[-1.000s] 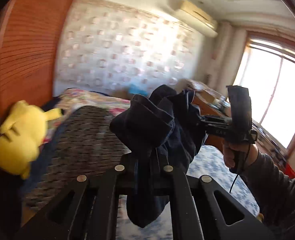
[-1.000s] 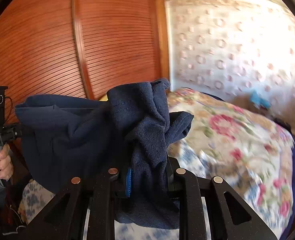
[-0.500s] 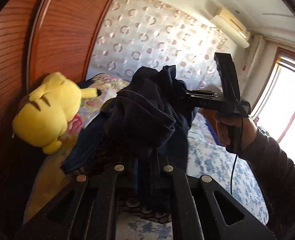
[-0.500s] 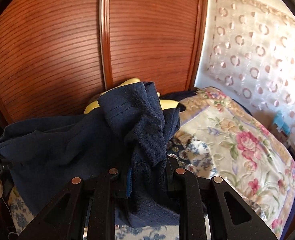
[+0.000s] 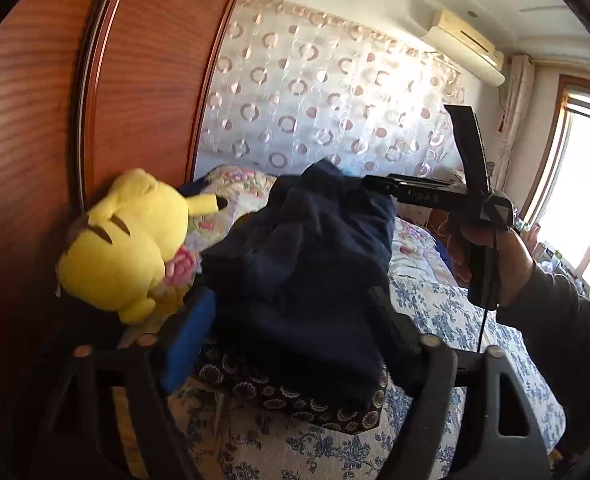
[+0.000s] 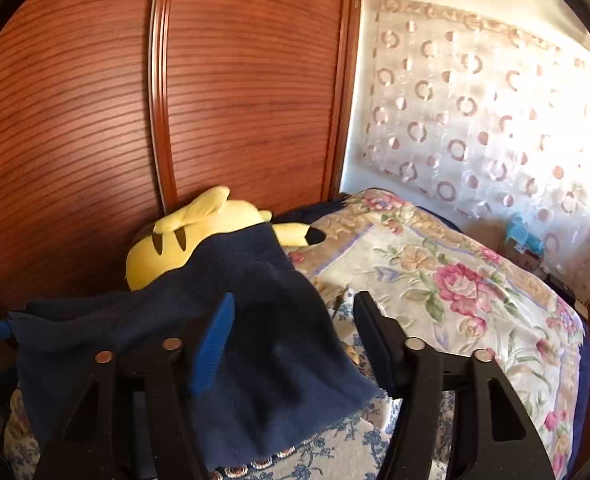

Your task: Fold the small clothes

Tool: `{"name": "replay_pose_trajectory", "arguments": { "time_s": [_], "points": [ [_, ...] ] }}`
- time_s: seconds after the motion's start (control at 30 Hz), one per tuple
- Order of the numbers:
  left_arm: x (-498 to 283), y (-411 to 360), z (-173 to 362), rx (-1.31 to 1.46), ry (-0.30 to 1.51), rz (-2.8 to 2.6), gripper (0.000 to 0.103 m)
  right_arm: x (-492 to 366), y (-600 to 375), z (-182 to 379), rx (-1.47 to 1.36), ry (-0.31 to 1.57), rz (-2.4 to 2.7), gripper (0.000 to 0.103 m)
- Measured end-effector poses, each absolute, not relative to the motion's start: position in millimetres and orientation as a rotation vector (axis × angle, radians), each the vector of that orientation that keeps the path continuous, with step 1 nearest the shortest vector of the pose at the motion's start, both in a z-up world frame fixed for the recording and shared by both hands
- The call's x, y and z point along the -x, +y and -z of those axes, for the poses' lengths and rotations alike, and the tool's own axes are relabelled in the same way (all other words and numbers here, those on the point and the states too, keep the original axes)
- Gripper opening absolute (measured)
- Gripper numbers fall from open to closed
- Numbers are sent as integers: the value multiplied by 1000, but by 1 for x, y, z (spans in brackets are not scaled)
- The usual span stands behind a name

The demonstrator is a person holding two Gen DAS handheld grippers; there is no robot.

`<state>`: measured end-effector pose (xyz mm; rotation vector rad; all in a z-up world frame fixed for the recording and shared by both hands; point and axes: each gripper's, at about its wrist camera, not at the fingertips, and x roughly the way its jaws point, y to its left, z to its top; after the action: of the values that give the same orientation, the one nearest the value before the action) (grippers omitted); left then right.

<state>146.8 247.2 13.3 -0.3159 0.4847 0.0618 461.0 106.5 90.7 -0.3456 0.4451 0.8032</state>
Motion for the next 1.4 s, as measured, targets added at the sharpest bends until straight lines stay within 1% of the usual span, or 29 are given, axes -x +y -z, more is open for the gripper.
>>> {"name": "replay_pose_trajectory", "arguments": {
  "time_s": [0.07,0.13,0.23,0.53,0.77,0.9,1.13,1.4],
  "points": [
    [-149,242,-17,287,486,-63,81,-448,97,-90,332,453,-815,67],
    [-151,234,-20,250,491,-69,81,-428,86,-78,329,452,-810,67],
    [-151,217,-24,194,488,-81,81,-410,65,-75,309,459,-796,67],
    [-142,161,-37,134,454,-40,81,-334,-12,-80,247,470,-735,68],
    [-134,122,-38,144,479,18,81,-261,-68,-81,182,441,-651,76],
    [-124,90,-41,98,475,59,81,-218,-102,-81,128,417,-578,83],
    [-105,50,-47,40,460,61,81,-143,-152,-87,50,376,-442,83],
    [-85,19,-54,11,452,51,81,-70,-170,-97,8,333,-344,83]
  ]
}}
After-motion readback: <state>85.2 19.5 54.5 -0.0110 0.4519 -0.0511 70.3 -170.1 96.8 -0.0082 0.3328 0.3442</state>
